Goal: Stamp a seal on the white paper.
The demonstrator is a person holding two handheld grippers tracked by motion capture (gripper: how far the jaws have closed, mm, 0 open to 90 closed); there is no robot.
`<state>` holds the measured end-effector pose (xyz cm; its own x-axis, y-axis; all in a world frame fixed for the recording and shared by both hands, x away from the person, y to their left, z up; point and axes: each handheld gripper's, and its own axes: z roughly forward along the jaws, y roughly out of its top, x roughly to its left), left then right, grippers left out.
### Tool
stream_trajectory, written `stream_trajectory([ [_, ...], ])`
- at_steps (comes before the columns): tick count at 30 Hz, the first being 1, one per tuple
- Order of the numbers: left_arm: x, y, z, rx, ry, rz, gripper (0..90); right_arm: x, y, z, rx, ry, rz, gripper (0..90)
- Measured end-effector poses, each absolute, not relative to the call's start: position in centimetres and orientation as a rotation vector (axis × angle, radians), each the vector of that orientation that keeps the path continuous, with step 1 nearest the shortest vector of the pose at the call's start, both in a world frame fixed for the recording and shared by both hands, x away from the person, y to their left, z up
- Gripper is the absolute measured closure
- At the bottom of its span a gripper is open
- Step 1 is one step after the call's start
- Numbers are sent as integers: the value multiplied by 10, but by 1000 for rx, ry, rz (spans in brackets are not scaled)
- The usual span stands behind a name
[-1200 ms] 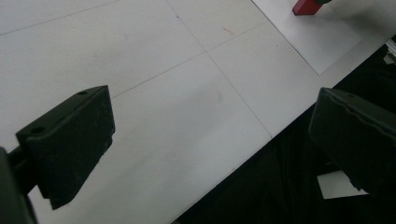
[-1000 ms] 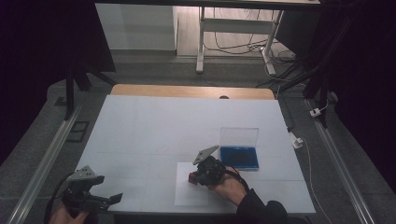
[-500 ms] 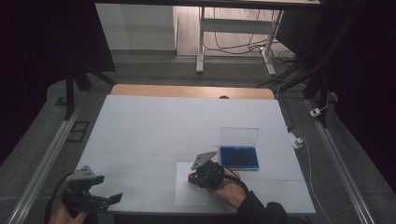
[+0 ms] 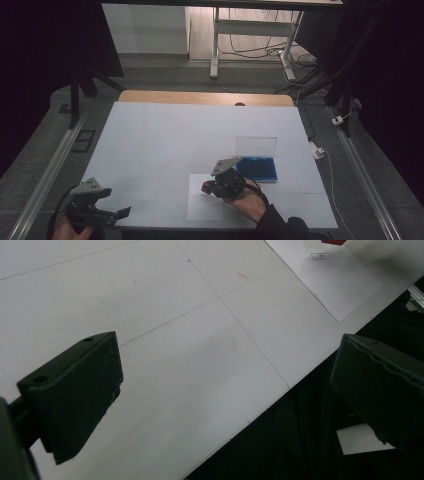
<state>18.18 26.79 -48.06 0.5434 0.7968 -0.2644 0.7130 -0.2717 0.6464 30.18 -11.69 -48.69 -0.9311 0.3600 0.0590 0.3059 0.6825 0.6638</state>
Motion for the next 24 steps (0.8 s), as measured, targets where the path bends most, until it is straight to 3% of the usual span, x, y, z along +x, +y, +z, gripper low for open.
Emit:
stream_trajectory([
  [24,181,268,-480,2038,1214,149,2,305,-137,-472,618,2756,1144,802],
])
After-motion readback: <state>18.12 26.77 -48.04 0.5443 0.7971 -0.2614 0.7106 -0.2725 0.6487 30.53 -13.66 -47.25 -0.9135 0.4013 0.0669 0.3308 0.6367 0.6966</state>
